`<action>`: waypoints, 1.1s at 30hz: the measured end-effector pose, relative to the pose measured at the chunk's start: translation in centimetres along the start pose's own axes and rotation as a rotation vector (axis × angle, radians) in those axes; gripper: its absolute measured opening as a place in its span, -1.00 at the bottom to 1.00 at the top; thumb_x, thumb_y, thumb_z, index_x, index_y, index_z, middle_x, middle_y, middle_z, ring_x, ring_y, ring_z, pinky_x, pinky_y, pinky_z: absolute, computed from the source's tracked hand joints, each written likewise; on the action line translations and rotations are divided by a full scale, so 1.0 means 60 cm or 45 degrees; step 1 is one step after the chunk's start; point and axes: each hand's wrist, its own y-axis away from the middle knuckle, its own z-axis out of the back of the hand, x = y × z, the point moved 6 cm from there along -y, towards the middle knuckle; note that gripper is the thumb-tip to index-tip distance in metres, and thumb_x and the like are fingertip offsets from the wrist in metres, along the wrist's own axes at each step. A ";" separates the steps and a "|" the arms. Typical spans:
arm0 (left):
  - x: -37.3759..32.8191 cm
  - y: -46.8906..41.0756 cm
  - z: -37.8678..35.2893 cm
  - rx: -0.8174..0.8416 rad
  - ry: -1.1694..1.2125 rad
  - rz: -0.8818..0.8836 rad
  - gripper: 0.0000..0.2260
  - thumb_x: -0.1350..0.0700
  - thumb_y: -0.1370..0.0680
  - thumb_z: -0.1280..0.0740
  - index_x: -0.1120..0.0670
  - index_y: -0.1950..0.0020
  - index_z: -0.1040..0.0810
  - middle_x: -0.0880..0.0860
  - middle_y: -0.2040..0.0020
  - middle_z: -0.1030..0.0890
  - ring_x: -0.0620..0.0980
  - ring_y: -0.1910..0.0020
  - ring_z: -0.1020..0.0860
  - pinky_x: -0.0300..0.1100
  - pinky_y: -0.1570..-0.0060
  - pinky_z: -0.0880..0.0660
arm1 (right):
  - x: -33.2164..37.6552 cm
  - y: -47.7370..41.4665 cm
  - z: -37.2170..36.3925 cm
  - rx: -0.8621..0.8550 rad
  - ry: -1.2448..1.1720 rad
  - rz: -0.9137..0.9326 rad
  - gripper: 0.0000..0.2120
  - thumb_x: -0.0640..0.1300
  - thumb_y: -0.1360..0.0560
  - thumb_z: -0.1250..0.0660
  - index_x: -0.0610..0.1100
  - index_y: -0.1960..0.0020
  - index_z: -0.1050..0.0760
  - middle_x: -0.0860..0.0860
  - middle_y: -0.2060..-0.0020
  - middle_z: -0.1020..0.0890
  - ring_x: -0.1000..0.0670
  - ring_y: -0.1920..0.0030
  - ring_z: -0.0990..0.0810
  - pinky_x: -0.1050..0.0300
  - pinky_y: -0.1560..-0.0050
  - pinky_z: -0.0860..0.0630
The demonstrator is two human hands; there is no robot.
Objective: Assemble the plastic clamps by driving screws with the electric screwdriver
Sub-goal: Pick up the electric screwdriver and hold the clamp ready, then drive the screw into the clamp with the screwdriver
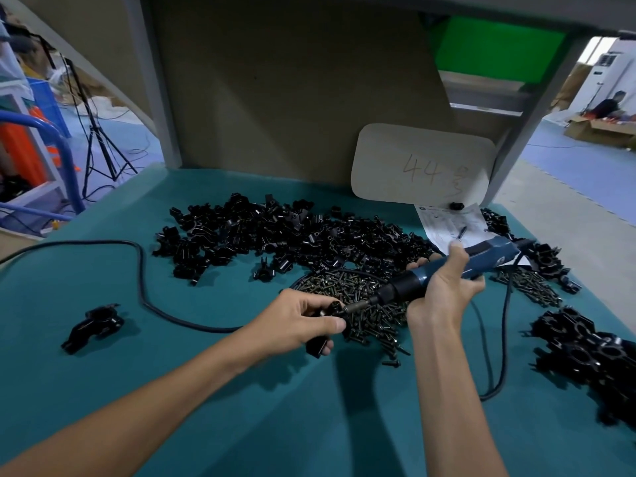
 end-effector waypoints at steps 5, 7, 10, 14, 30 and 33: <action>0.006 -0.002 0.000 -0.022 0.079 0.051 -0.86 0.19 -0.55 -0.47 0.14 -0.10 -0.70 0.06 0.24 -0.65 0.06 0.21 -0.67 -0.15 0.18 -0.62 | -0.002 0.000 0.003 -0.019 -0.018 -0.039 -0.52 -0.32 -0.56 -0.34 -0.05 -0.29 -0.15 -0.14 -0.03 -0.51 0.03 0.34 -0.55 0.08 0.25 -0.58; 0.007 -0.002 0.000 -0.029 0.093 0.059 -0.85 0.20 -0.55 -0.46 0.14 -0.12 -0.70 0.07 0.24 -0.65 0.06 0.23 -0.67 -0.16 0.19 -0.62 | -0.006 0.001 0.004 -0.016 -0.031 -0.059 -0.54 -0.31 -0.57 -0.35 -0.03 -0.27 -0.14 -0.13 -0.03 -0.51 0.02 0.31 -0.56 0.07 0.23 -0.59; 0.012 -0.002 0.005 -0.058 0.099 0.072 -0.83 0.21 -0.55 -0.46 0.19 -0.13 -0.68 0.08 0.25 -0.65 0.03 0.26 -0.65 -0.17 0.21 -0.61 | 0.000 -0.010 0.014 -0.053 -0.043 -0.071 -0.53 -0.28 -0.58 -0.37 -0.03 -0.28 -0.16 -0.15 -0.08 -0.52 -0.02 0.22 -0.59 0.05 0.18 -0.63; 0.020 0.004 0.030 -0.128 0.076 0.086 -0.79 0.19 -0.55 -0.47 0.17 -0.17 -0.68 0.10 0.20 -0.64 0.03 0.23 -0.63 -0.13 0.13 -0.63 | 0.053 -0.064 0.055 -0.008 0.406 -0.014 -0.47 -0.22 -0.57 -0.43 -0.03 -0.40 -0.23 -0.07 -0.15 -0.53 -0.08 0.12 -0.63 -0.05 0.12 -0.70; -0.017 -0.028 -0.006 -0.166 -0.330 -0.181 -0.81 -0.05 -0.47 -0.47 0.00 -0.02 -0.69 0.09 0.31 -0.63 -0.02 0.33 -0.57 0.08 0.19 -0.62 | -0.020 0.111 0.034 1.019 1.532 0.240 -0.89 0.08 -0.56 -0.42 0.05 0.06 -0.62 0.13 0.19 -0.71 0.12 0.15 -0.67 0.06 0.06 -0.62; -0.019 -0.027 -0.004 -0.195 -0.492 -0.196 -0.80 -0.06 -0.46 -0.41 -0.02 0.00 -0.67 0.11 0.31 -0.64 -0.04 0.38 -0.56 0.05 0.24 -0.60 | -0.043 0.123 0.032 0.977 1.485 0.168 -0.87 0.00 -0.57 -0.43 -0.01 0.11 -0.59 0.02 0.23 -0.70 0.02 0.20 -0.66 -0.12 0.06 -0.62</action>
